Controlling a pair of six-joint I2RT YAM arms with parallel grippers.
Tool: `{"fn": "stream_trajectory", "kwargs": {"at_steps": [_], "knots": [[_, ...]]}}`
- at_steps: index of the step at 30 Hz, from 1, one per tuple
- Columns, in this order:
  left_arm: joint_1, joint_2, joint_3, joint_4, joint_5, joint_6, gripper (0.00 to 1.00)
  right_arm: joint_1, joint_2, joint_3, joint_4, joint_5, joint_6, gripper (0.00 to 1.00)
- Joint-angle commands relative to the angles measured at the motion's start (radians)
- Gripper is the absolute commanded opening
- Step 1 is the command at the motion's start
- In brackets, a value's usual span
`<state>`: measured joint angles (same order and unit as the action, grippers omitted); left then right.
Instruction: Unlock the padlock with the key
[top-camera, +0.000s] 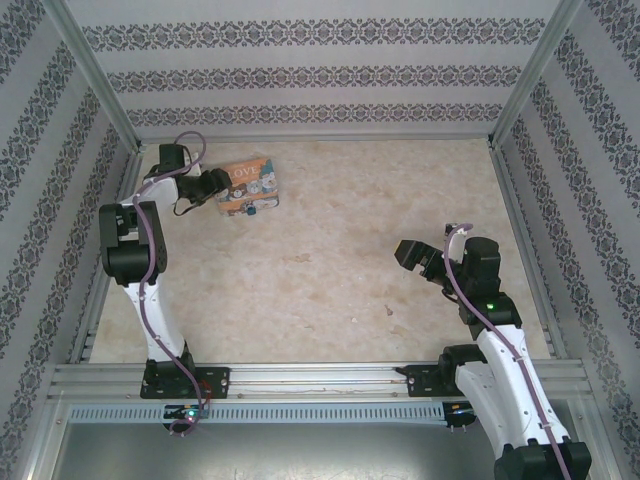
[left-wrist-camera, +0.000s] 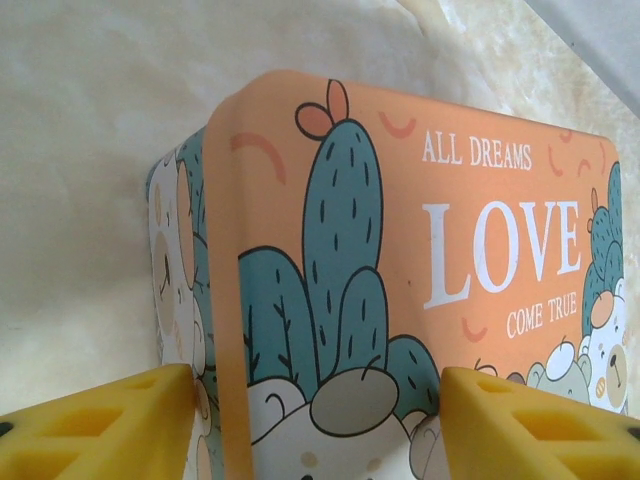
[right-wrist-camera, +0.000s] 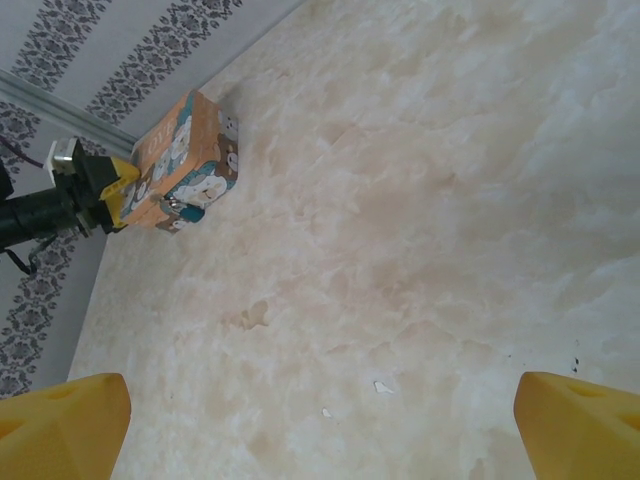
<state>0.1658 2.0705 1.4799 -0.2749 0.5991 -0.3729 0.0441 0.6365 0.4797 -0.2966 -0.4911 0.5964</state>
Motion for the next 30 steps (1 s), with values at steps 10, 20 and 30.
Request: {"fn": "stream_trajectory", "kwargs": {"at_steps": [10,20,30], "knots": [[-0.026,0.035,-0.038,-0.096,-0.038,0.116,0.59,0.011,0.0,0.04,-0.038,0.013,-0.024,0.98],[-0.078,0.032,-0.033,-0.122,0.002,0.18,0.56,0.011,0.0,0.058,-0.073,0.02,-0.044,0.98],[-0.19,-0.01,-0.038,-0.182,-0.014,0.23,0.56,0.011,0.004,0.059,-0.078,0.016,-0.046,0.98]]}}
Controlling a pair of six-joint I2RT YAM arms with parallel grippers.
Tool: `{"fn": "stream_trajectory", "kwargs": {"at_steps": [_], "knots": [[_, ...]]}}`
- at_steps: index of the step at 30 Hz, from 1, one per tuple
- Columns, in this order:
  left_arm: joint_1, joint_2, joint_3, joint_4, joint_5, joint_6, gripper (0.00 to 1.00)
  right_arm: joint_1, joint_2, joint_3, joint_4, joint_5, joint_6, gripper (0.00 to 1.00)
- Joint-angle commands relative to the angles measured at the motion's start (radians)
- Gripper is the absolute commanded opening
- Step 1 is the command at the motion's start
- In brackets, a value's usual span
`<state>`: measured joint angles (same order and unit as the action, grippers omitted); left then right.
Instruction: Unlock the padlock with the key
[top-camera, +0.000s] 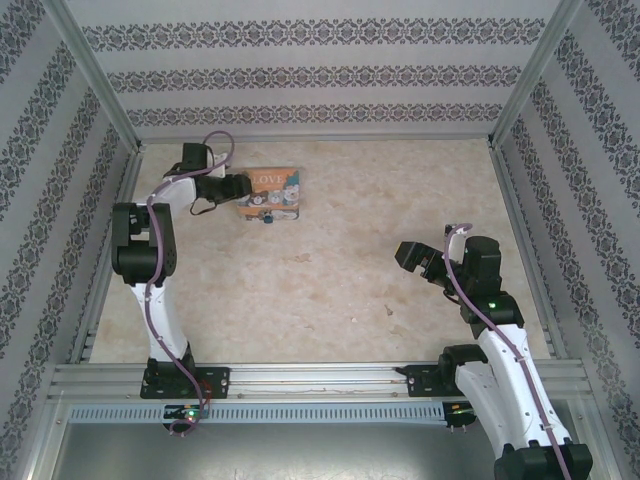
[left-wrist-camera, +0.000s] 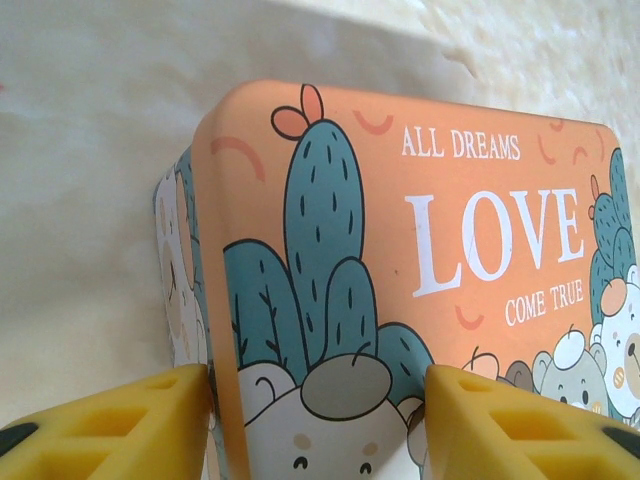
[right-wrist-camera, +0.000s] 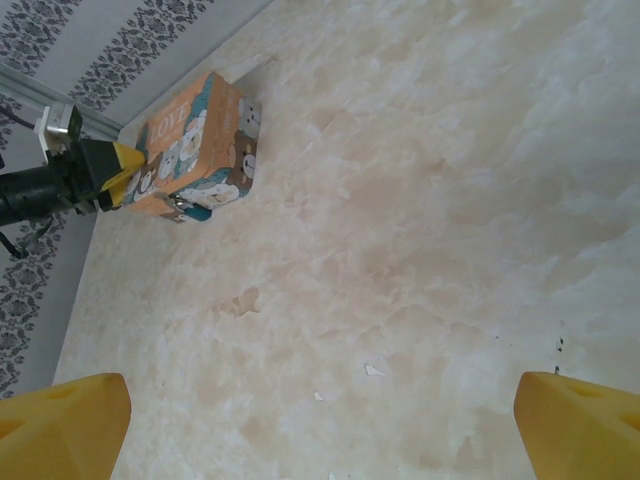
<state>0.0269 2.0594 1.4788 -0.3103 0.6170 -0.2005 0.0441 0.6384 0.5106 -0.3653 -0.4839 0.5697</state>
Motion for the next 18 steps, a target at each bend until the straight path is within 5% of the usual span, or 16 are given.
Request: {"fn": "stream_trajectory", "kwargs": {"at_steps": [1,18], "knots": [[-0.066,-0.005,-0.042,-0.148,-0.035,0.058,0.56,0.011,0.003,0.028,-0.009,0.009,-0.017,0.98],[-0.278,-0.12,-0.187,-0.044,-0.052,-0.024,0.56,0.01,0.0,0.014,-0.049,0.039,-0.021,0.98]]}}
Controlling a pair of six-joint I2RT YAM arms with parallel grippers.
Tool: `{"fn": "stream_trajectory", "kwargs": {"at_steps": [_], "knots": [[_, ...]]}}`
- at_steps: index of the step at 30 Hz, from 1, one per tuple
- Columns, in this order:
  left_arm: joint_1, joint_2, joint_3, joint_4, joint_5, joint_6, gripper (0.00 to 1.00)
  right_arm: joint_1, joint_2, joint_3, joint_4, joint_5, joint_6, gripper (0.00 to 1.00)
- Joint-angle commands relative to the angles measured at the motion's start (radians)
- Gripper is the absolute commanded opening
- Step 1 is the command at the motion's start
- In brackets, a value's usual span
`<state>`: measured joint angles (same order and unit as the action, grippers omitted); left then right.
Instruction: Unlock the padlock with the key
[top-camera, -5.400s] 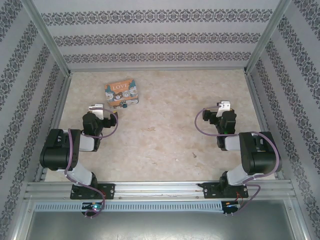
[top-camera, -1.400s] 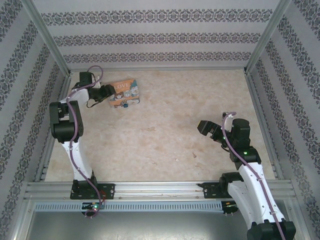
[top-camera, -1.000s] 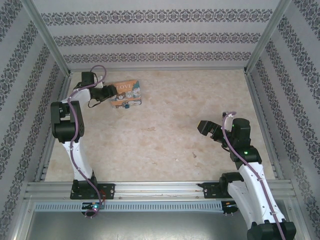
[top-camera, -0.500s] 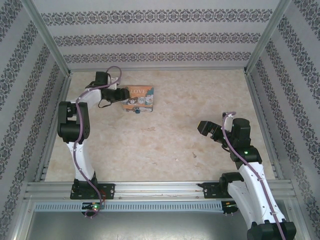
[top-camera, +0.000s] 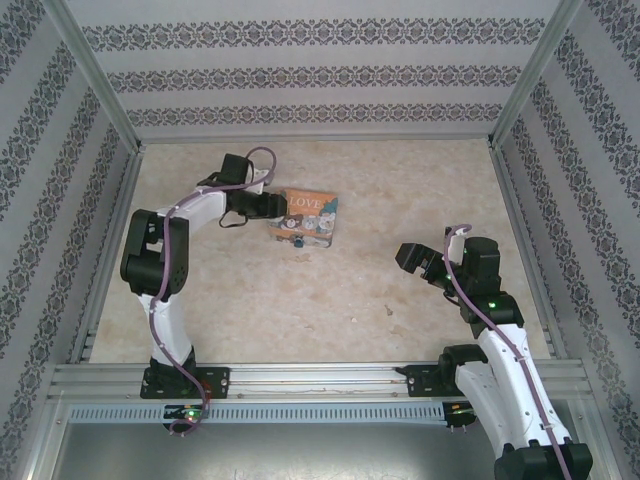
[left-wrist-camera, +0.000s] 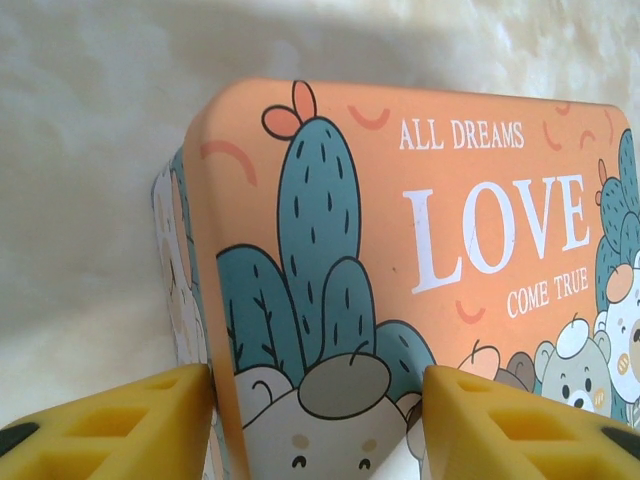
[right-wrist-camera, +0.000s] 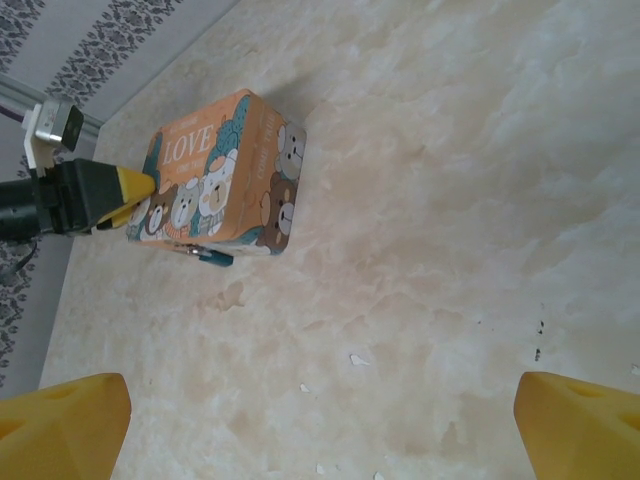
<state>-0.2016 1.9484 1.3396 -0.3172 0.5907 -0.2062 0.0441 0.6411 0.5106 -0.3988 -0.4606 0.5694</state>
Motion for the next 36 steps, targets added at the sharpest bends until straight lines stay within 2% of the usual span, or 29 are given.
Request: {"fn": "stream_trajectory", "kwargs": {"at_steps": [1,10,18,29,36], "knots": [[-0.062,-0.017,-0.059,-0.027,-0.025,-0.029,0.56,0.011,0.0,0.014,-0.019,0.018,-0.02,0.98],[-0.138,-0.034,-0.106,0.049,-0.02,-0.077,0.56,0.011,0.048,0.048,-0.114,0.074,-0.028,0.98],[-0.158,-0.026,-0.106,0.061,-0.014,-0.077,0.59,0.012,0.058,0.037,-0.118,0.088,-0.021,0.98],[-0.153,-0.12,-0.067,0.001,-0.128,-0.049,0.71,0.022,0.154,0.109,-0.206,0.083,-0.027,0.98],[-0.142,-0.249,-0.107,0.0,-0.207,-0.045,0.8,0.058,0.202,0.143,-0.285,0.098,-0.039,0.91]]}}
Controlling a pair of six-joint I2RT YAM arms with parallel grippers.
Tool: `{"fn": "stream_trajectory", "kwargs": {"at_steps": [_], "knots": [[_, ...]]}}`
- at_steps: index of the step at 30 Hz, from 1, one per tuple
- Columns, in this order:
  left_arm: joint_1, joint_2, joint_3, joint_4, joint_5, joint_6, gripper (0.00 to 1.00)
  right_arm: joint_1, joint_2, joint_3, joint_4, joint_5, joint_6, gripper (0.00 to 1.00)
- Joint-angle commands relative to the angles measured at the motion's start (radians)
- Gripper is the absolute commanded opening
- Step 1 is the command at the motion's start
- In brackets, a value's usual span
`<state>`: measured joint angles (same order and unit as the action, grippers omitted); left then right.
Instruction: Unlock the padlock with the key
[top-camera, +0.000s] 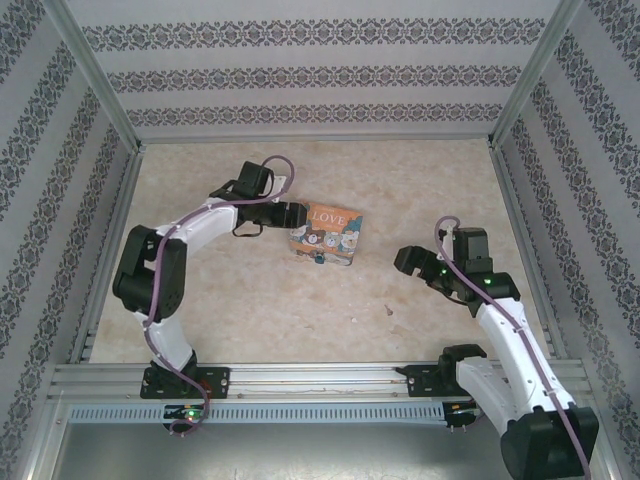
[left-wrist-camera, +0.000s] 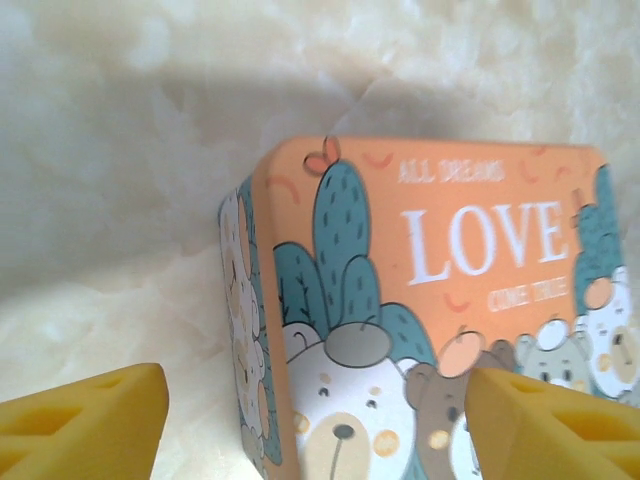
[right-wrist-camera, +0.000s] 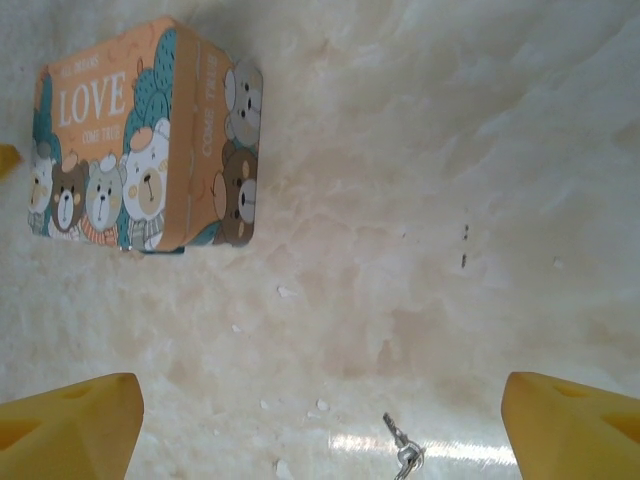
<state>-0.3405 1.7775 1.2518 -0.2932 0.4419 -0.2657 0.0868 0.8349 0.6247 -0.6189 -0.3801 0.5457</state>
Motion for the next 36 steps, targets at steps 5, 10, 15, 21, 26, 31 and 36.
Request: {"fn": "stream_trajectory", "kwargs": {"at_steps": [5,10,15,21,26,31,36], "knots": [[-0.002,-0.238,-0.148,0.048,-0.071,-0.008,0.82,0.035,0.037,0.025,-0.092,-0.002,0.023,0.84],[-0.002,-0.412,-0.315,0.13,-0.049,-0.05,0.82,0.059,0.077,0.023,-0.102,-0.032,0.049,0.79],[-0.002,-0.59,-0.502,0.216,-0.052,-0.122,0.85,0.096,0.104,0.02,-0.128,-0.012,0.064,0.7],[-0.003,-0.753,-0.669,0.252,-0.045,-0.215,0.85,0.157,0.129,-0.007,-0.157,0.051,0.122,0.62],[-0.003,-0.84,-0.784,0.289,-0.085,-0.271,0.86,0.243,0.146,-0.038,-0.161,0.124,0.208,0.57],[-0.003,-0.86,-0.845,0.336,-0.079,-0.313,0.86,0.314,0.167,-0.073,-0.15,0.178,0.284,0.5],[-0.002,-0.847,-0.861,0.349,-0.054,-0.304,0.87,0.352,0.201,-0.082,-0.134,0.194,0.328,0.44]]}}
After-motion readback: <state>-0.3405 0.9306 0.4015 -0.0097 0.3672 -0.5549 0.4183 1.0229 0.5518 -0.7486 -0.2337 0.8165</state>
